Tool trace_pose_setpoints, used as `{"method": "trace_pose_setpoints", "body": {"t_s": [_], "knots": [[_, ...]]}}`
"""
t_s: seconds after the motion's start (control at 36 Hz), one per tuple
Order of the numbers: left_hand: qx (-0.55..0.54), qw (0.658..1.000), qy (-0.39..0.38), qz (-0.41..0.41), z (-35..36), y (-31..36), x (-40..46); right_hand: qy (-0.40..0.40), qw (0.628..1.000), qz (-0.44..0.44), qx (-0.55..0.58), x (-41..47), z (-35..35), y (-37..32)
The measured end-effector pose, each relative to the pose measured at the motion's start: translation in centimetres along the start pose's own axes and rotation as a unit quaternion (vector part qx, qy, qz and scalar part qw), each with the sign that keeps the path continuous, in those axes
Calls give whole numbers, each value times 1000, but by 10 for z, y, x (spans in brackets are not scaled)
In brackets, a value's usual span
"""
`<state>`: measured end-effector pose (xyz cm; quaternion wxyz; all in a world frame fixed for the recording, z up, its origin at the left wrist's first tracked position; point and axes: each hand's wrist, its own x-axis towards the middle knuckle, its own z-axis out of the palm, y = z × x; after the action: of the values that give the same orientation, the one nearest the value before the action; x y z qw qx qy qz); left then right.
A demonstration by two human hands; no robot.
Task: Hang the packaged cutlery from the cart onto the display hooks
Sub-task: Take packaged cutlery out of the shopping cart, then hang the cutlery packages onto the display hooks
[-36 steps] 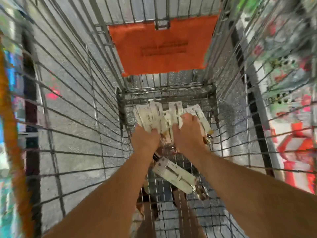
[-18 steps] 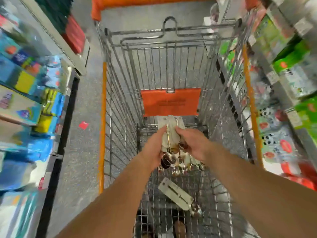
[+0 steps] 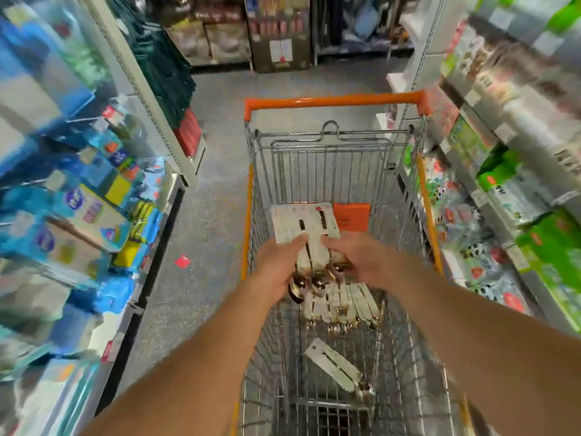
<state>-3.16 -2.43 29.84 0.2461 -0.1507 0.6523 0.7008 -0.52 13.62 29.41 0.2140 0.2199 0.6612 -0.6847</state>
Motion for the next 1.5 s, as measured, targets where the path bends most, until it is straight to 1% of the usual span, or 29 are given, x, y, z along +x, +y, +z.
{"method": "trace_pose_setpoints", "body": {"t_s": [0.08,0.22,0.33,0.44,0.53,0.61,0.69,0.81,0.86,0.94,1.0,1.08,1.17,1.31,1.39,1.5], "knots": [[-49,999,9,-7,-14,16,-30,-9,1000,-19,-9,-16,17,-7],[-26,998,46,40,-38,34,-69,4,998,-56,2,-54,58,-29],[-18,995,60,78,-63,46,-96,-5,996,-78,-47,-74,82,-43],[-35,994,57,92,-89,57,-121,-30,988,-94,-117,-88,105,-58],[-42,993,50,99,-105,64,-140,-38,983,-110,-141,-93,121,-67],[-36,990,73,114,-120,67,-157,-46,976,-130,-170,-101,141,-76],[-30,985,112,129,-136,69,-174,-81,960,-153,-219,-111,164,-87],[-53,973,159,159,-158,71,-203,-113,946,-179,-245,-126,195,-99],[-64,968,184,160,-168,69,-219,-138,942,-182,-247,-137,209,-103],[-76,957,225,166,-182,63,-244,-194,934,-169,-249,-154,226,-105],[-85,949,252,168,-189,56,-260,-225,917,-182,-274,-164,236,-102],[-107,938,280,176,-196,43,-284,-251,893,-207,-312,-173,256,-96],[-137,925,305,183,-201,28,-314,-280,887,-208,-302,-188,280,-87],[-145,908,348,185,-217,3,-360,-336,871,-207,-293,-222,319,-68],[-159,887,391,187,-226,-9,-388,-372,858,-205,-289,-245,338,-58],[-171,872,415,195,-239,-23,-421,-396,845,-206,-295,-267,363,-45]]}}
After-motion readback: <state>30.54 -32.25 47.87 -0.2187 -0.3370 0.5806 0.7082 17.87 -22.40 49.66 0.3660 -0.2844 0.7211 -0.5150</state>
